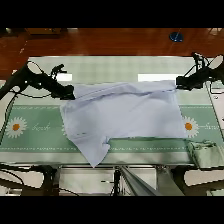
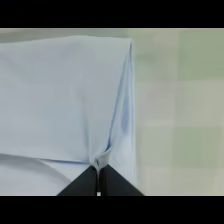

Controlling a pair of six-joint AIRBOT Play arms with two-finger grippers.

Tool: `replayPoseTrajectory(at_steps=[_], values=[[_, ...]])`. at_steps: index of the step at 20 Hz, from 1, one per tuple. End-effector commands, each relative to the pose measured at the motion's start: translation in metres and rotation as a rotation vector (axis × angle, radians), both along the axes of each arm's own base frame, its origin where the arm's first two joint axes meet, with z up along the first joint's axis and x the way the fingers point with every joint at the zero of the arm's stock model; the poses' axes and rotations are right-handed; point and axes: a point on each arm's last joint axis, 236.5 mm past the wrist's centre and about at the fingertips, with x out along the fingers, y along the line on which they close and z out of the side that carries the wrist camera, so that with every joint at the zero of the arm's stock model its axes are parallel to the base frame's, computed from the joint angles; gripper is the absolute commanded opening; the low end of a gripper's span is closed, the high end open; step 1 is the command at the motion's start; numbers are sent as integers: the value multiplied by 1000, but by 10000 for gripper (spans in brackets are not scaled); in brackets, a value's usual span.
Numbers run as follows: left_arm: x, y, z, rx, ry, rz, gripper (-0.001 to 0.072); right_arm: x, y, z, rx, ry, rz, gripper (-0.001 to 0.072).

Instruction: Fold the shirts.

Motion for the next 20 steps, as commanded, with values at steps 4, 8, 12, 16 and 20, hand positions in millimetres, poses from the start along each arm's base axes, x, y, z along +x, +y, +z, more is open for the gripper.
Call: replayPoseTrajectory(at_steps=[4, 8, 12, 16, 20], values=[[1, 27, -7, 33, 16, 46, 22, 6, -12, -11, -48, -10, 2, 25], [-1, 23, -7, 30, 22, 36, 23, -4, -7, -34, -15, 70, -18, 25], [-8, 7, -9, 27, 43, -3, 24, -3, 1, -44, 24, 85, -30, 27], [-10, 7, -11, 28, 59, -13, 247, -5, 1, -32, 19, 71, -11, 179], [-3, 74, 36, 74, 26, 52, 423, -16, -21, 44, -71, 5, 96, 504]])
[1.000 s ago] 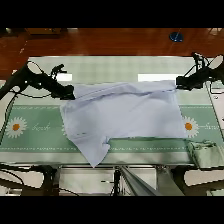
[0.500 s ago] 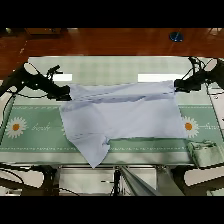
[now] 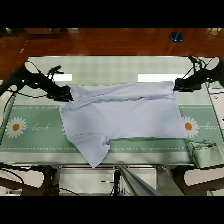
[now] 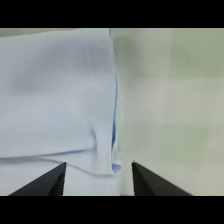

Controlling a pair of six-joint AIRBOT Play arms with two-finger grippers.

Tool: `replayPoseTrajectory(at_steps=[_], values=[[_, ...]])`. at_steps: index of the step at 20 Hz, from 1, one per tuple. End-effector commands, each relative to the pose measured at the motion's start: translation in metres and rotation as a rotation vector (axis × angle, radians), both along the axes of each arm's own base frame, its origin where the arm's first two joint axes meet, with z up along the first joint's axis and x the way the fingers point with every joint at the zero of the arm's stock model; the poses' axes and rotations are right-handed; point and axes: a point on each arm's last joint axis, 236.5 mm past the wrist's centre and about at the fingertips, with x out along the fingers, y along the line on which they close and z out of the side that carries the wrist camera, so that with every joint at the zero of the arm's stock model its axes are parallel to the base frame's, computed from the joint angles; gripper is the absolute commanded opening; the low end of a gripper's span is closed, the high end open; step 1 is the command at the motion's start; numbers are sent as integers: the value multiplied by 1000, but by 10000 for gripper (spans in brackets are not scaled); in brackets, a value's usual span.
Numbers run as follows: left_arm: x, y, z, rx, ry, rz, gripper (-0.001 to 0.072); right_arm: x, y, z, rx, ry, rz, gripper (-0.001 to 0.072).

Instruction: Fold the shirts.

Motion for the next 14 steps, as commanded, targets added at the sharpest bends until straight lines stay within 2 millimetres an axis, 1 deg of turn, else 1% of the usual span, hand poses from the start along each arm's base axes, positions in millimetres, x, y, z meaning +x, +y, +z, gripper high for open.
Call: replayPoseTrajectory(at_steps=[1, 2, 3, 4, 5, 6, 7, 8, 9, 10, 12, 14], values=[[-4, 58, 42, 34, -26, 73, 495, -19, -21, 60, -52, -42, 31, 514], [-11, 77, 58, 35, -37, 118, 497, -33, -32, 74, -66, -31, 15, 514], [-21, 93, 68, 37, -47, 155, 551, -49, -44, 80, -81, -1, -5, 514], [-36, 104, 75, 38, -55, 187, 577, -68, -54, 82, -78, 33, -38, 514], [-51, 108, 77, 25, -66, 207, 579, -87, -59, 76, -56, 77, -77, 514], [-69, 104, 75, -10, -72, 229, 581, -105, -58, 67, -21, 105, -102, 514], [-86, 94, 72, -61, -73, 255, 607, -117, -50, 56, 41, 107, -107, 514], [-104, 78, 66, -125, -72, 273, 630, -125, -41, 48, 98, 93, -108, 514], [-121, 63, 57, -170, -59, 271, 630, -133, -34, 39, 152, 93, -126, 514], [-142, 50, 46, -194, -26, 265, 630, -140, -29, 33, 191, 102, -144, 514], [-174, 32, 25, -229, 54, 271, 630, -153, -27, 23, 223, 134, -164, 514], [-195, 18, 11, -263, 117, 268, 630, -157, -27, 20, 232, 146, -168, 514]])
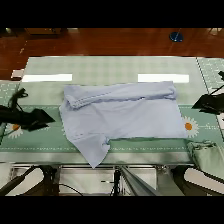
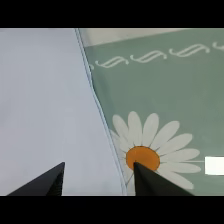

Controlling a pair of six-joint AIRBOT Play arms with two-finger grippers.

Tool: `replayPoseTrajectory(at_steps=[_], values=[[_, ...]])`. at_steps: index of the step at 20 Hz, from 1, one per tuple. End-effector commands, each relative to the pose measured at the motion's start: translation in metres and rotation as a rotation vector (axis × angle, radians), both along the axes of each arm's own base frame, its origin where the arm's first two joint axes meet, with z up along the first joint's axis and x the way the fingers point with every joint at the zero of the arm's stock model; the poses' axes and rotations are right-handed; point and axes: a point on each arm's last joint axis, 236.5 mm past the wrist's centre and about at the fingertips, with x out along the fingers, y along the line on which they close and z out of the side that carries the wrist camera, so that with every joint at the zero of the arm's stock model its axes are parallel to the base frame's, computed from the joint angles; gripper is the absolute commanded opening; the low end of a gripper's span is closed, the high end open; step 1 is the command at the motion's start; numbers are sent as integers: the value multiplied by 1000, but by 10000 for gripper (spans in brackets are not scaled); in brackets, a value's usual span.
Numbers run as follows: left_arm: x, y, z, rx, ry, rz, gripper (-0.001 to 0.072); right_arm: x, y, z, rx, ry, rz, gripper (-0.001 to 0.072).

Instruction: Fold the shirts.

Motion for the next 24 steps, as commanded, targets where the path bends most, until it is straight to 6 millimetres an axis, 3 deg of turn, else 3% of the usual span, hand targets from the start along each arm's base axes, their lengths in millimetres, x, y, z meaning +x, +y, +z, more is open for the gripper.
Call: replayPoseTrajectory(at_steps=[1, 9, 18, 19, 21, 22, 24], values=[[-44, -30, -23, -95, 72, -3, 630, -12, 10, -7, 66, 8, -21, 513], [-63, -52, -42, -109, 118, -41, 630, -12, 16, -3, 89, 2, -18, 510], [-48, -91, -68, -72, 110, -106, 617, -9, 9, 23, 13, -89, -20, 510], [-50, -95, -74, -65, 130, -114, 522, -9, 9, 26, 8, -97, -20, 510], [-58, -102, -81, -66, 163, -149, 147, -9, 9, 34, -6, -119, -20, 510], [-61, -103, -82, -68, 172, -160, 34, -8, 9, 37, -14, -131, -20, 510], [-60, -102, -82, -68, 173, -156, 24, -9, 8, 41, -22, -138, -31, 511]])
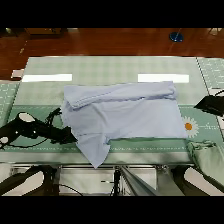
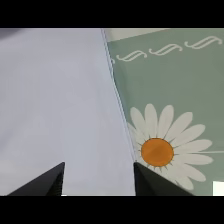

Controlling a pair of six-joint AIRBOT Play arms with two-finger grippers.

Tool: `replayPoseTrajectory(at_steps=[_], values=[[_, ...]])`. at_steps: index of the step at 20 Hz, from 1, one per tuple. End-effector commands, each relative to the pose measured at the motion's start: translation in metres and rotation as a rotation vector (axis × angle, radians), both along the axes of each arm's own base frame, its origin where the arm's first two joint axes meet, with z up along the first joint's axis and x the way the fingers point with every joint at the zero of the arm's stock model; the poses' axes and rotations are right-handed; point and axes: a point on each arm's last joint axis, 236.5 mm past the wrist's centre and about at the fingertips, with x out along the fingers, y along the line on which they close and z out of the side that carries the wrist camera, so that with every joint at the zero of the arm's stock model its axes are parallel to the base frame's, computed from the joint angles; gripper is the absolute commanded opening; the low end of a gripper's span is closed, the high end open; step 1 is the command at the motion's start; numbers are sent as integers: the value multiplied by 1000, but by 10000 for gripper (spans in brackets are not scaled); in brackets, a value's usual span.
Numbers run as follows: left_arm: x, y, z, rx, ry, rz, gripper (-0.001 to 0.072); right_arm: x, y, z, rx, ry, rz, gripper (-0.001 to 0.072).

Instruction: Fold the shirts.

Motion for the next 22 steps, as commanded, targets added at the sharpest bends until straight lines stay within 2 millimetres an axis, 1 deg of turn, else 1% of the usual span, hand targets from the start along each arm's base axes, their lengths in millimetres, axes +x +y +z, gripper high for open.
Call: replayPoseTrajectory(at_steps=[1, 2, 4, 5, 6, 7, 8, 9, 10, 13, 14, 16, 19, 20, 22], values=[[0, -1, -7, 16, 7, -7, 24, -2, -6, 6, -19, -9, -36, 511], [0, 0, -8, 17, 7, -6, 24, -6, -14, 4, -29, 4, -65, 511], [-1, 0, -7, 16, 7, -7, 24, -13, -39, 2, -28, 3, -165, 503], [0, 0, -7, 16, 7, -7, 24, -16, -50, 1, 0, -8, -227, 459], [0, 0, -7, 17, 7, -7, 24, -21, -58, -4, 42, -8, -280, 460], [0, 0, -7, 17, 7, -7, 24, -28, -61, -12, 102, 5, -315, 460], [0, 0, -7, 17, 7, -6, 24, -34, -59, -20, 154, 23, -329, 471], [0, 0, -7, 17, 7, -6, 24, -41, -55, -32, 209, 48, -342, 565], [0, 0, -7, 17, 7, -6, 24, -48, -48, -45, 255, 86, -343, 596], [0, 0, -7, 16, 7, -6, 24, -68, -27, -76, 331, 178, -281, 596], [0, 0, -7, 17, 7, -5, 24, -76, -23, -85, 337, 207, -262, 592], [0, 0, -8, 18, 6, -4, 24, -88, -20, -95, 334, 252, -244, 588], [0, 0, -8, 19, 4, -4, 25, -86, -20, -101, 322, 243, -252, 585], [0, 0, -8, 19, 4, -4, 25, -86, -16, -102, 326, 248, -249, 584], [1, 0, -8, 19, 4, -4, 24, -89, -3, -109, 326, 273, -211, 584]])
